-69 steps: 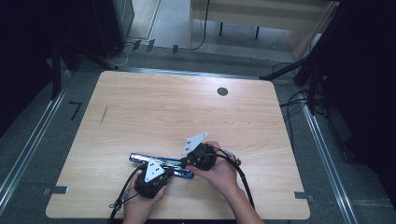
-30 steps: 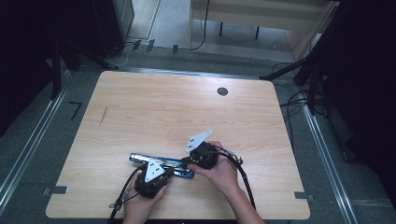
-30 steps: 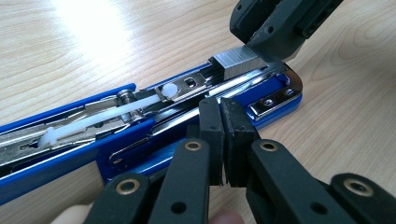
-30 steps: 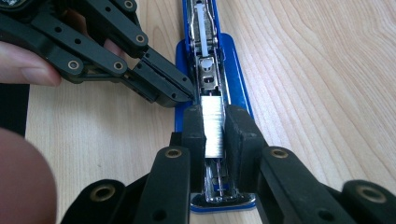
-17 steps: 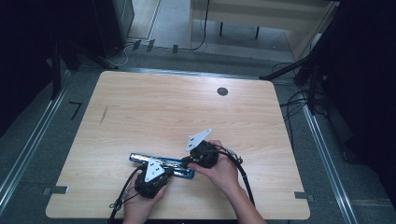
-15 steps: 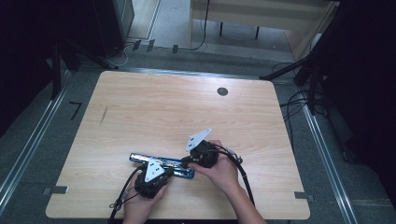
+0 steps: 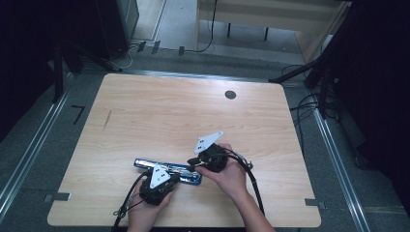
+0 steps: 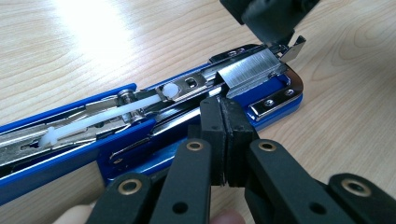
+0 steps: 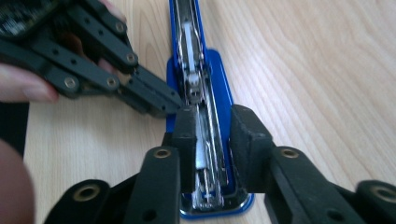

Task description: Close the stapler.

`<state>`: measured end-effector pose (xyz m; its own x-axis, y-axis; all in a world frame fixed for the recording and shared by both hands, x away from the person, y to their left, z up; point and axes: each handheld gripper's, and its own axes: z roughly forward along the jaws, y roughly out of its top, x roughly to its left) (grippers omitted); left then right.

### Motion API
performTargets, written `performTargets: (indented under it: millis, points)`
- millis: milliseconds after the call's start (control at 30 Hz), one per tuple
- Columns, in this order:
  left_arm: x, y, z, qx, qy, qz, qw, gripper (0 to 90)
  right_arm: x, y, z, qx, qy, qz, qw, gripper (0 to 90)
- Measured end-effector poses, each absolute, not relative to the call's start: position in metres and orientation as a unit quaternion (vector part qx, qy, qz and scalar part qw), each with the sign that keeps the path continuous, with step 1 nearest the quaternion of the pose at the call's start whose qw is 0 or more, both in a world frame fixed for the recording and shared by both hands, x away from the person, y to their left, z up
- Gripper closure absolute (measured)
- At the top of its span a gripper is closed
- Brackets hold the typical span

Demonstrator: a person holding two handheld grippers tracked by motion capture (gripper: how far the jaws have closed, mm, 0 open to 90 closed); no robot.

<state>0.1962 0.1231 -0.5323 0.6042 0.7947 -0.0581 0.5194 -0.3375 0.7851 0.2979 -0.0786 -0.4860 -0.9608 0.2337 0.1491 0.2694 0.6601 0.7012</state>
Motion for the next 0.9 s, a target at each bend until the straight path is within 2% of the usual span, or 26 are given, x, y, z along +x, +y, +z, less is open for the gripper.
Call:
performTargets:
  millis: [167,433,667,900]
  points:
    - [0.196,0.123,-0.532,0.8,0.411,0.171,0.403,89.3,0.292,-0.07,-0.489,-0.133,-0.912,-0.387,0.009,81.6]
    - [0.196,0.123,-0.532,0.8,0.411,0.17,0.403,90.0,0.286,-0.051,-0.497,-0.114,-0.921,-0.373,-0.004,81.5]
    - [0.196,0.123,-0.532,0.8,0.411,0.17,0.403,90.0,0.287,-0.055,-0.497,-0.12,-0.919,-0.375,-0.006,81.6]
    - [0.196,0.123,-0.532,0.8,0.411,0.171,0.403,90.0,0.288,-0.067,-0.493,-0.123,-0.914,-0.387,0.0,73.1]
